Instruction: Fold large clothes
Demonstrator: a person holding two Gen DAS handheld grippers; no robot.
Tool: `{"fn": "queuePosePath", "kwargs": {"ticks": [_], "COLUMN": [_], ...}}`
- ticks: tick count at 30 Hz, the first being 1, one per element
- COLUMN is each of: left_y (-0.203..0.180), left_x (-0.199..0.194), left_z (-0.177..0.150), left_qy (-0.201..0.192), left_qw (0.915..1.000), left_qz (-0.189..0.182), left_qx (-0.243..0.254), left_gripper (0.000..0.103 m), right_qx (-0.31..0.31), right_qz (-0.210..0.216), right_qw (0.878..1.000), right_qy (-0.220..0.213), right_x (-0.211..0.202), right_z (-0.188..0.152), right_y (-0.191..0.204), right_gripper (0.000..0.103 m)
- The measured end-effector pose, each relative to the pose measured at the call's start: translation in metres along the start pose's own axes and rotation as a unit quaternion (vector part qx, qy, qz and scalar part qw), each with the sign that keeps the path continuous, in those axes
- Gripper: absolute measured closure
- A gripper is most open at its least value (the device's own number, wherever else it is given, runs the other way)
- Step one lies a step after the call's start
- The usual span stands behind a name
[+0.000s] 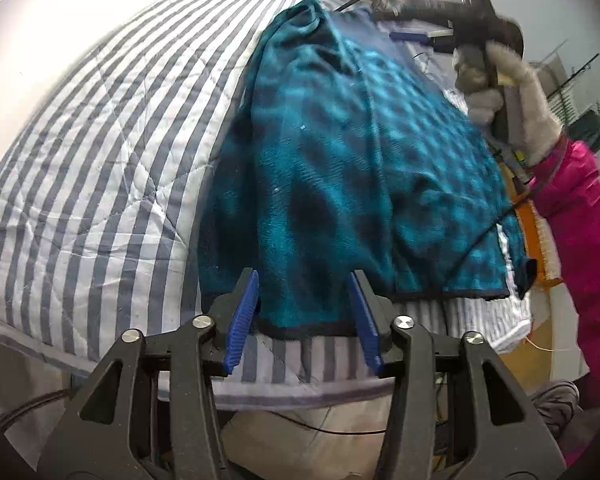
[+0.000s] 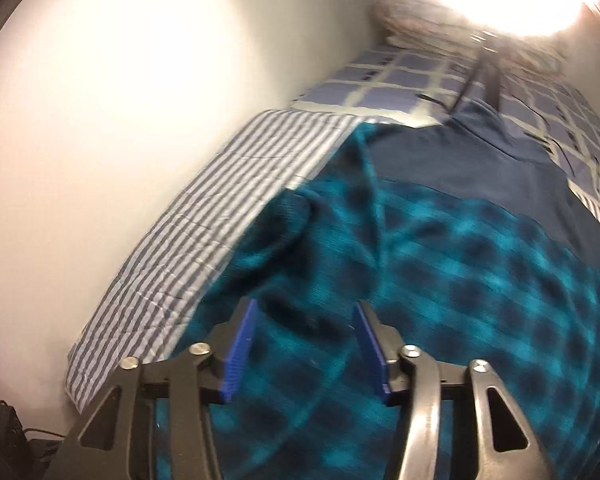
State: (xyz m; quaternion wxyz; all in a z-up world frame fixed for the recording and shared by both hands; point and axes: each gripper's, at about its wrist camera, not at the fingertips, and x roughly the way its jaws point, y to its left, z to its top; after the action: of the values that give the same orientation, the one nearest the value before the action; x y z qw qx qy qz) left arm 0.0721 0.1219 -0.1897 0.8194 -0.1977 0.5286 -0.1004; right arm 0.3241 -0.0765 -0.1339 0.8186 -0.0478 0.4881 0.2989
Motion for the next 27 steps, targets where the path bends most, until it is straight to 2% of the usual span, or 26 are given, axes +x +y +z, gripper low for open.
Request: {"fn": "queuePosePath", "kwargs": {"ticks": [1,7,10,12,13,14,15,16,21,27], "left_y": [0.001,0.007,0.012,0.013,0.012,0.011,0.01,0.008,0.015,0.025], "left_x": [0.005,0.022,0.023,0.021,0.02,0.018,0.016,0.013,-0.002,-0.003], "left_z": [0.001,0.005,0.006,0.006,0.007,0.007,0.007,0.006,0.006,0.006], "left_qy": [0.005,0.015,0.014,0.011,0.009,0.005,0.002,-0.002,-0.023,-0.027], "left_qw": [1.0,0.9998,0.9997,0.9998,0.9998,0.9999,0.9999,1.0,0.9996,0.9992], "left_qz": [0.0,-0.006,-0.01,-0.01,-0.009,-0.009,-0.009,-0.009,-0.009,0.008], "left_qx": [-0.002,-0.012,-0.018,-0.016,-0.012,-0.007,-0.004,0.001,-0.013,-0.03], "left_gripper": [0.073,0.093,0.099,0.101,0.102,0.102,0.103,0.103,0.103,0.103], "right_qx": [-0.004,0.019,0.012,0.005,0.0,-0.008,-0.016,-0.024,-0.027,-0.03], "right_qz": [-0.003,-0.02,-0.046,-0.057,-0.059,-0.064,-0.074,-0.084,-0.069,-0.057], "right_qw": [1.0,1.0,0.999,0.998,0.998,0.997,0.996,0.994,0.997,0.998], "right_qy": [0.002,0.008,0.013,0.021,0.031,0.045,0.054,0.057,0.034,-0.004], "right_x": [0.006,0.053,0.077,0.09,0.1,0.11,0.117,0.122,0.114,0.111], "right_z": [0.003,0.036,0.055,0.06,0.063,0.064,0.065,0.064,0.072,0.101], "right_y": [0.007,0.022,0.029,0.034,0.036,0.039,0.041,0.043,0.048,0.066], "right_gripper": [0.041,0.042,0.043,0.057,0.077,0.087,0.089,0.098,0.101,0.103]}}
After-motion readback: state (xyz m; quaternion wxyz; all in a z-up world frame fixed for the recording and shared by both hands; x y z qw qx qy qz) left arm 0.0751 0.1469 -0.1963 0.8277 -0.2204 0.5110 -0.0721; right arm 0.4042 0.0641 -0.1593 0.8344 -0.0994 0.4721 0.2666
